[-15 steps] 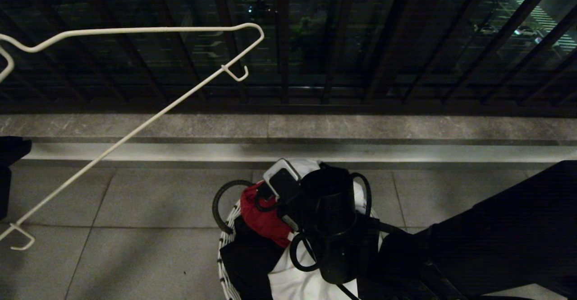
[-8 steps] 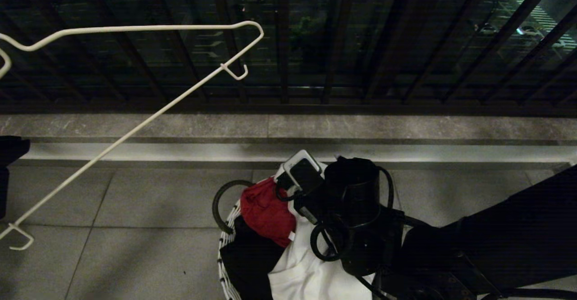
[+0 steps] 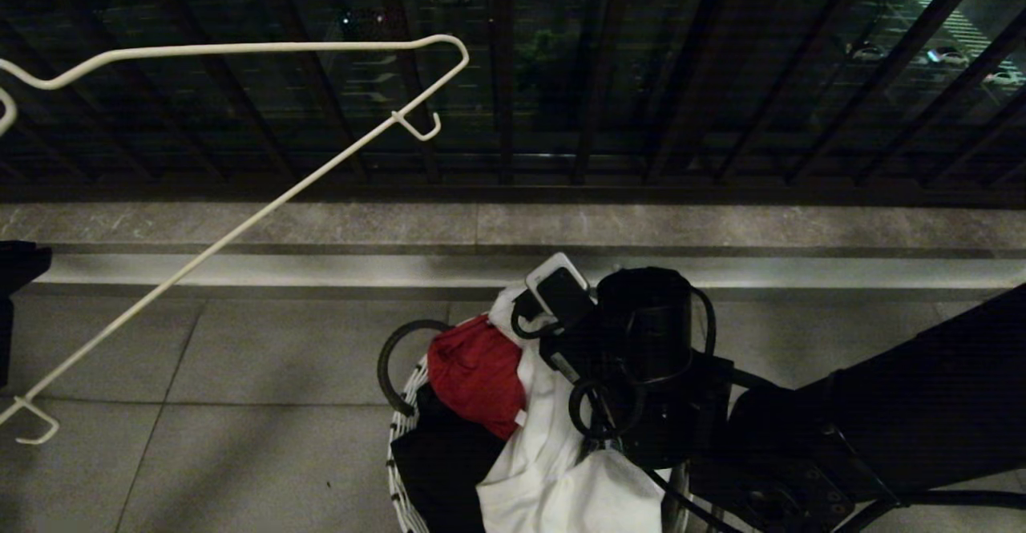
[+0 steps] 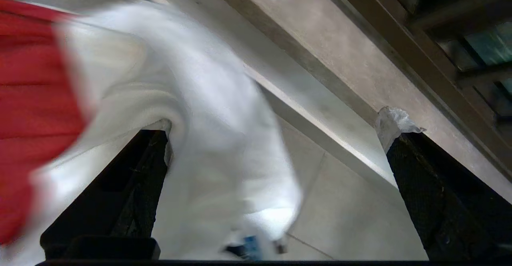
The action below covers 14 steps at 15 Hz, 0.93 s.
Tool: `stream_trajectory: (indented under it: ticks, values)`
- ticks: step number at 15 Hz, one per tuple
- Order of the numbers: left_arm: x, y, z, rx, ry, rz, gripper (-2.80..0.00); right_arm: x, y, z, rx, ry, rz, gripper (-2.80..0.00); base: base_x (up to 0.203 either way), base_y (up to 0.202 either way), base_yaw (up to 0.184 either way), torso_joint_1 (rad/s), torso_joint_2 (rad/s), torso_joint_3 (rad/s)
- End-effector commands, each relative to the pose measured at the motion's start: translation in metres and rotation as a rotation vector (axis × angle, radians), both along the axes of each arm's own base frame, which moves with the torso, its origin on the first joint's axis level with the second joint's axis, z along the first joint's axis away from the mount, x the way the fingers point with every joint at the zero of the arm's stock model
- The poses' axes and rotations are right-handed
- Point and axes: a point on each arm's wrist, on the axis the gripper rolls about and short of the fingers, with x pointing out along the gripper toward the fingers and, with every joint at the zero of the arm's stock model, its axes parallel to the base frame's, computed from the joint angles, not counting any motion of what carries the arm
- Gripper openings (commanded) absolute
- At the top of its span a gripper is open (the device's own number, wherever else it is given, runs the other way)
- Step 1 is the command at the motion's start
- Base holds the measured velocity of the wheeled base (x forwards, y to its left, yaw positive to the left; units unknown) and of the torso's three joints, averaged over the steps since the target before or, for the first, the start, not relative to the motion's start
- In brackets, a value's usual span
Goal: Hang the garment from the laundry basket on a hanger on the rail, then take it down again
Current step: Pick up clothes from the basket
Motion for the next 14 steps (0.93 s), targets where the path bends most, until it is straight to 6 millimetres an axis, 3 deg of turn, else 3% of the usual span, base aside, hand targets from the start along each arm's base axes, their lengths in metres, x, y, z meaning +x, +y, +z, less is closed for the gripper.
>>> stream_trajectory:
  ticks: [1,10,14]
  values:
    - [0.0,0.0,-0.001,0.004,0.004,0.003,-2.8,0.008,-0.008,-0.003,-0.01,0.005,-0.034,0.0,0.0,0.0,0.0,0.0,0.0,0.0]
    - [0.0,0.0,-0.001,0.006,0.004,0.002,-2.8,-0.006,0.014,-0.019,-0.008,0.005,0.033,0.0,0.0,0.0,0.0,0.0,0.0,0.0]
    - [-0.002,0.001,0.0,0.003,-0.002,0.001,-2.8,0.004,0.018,-0.032,-0.001,-0.004,0.021,0.0,0.0,0.0,0.0,0.0,0.0,0.0]
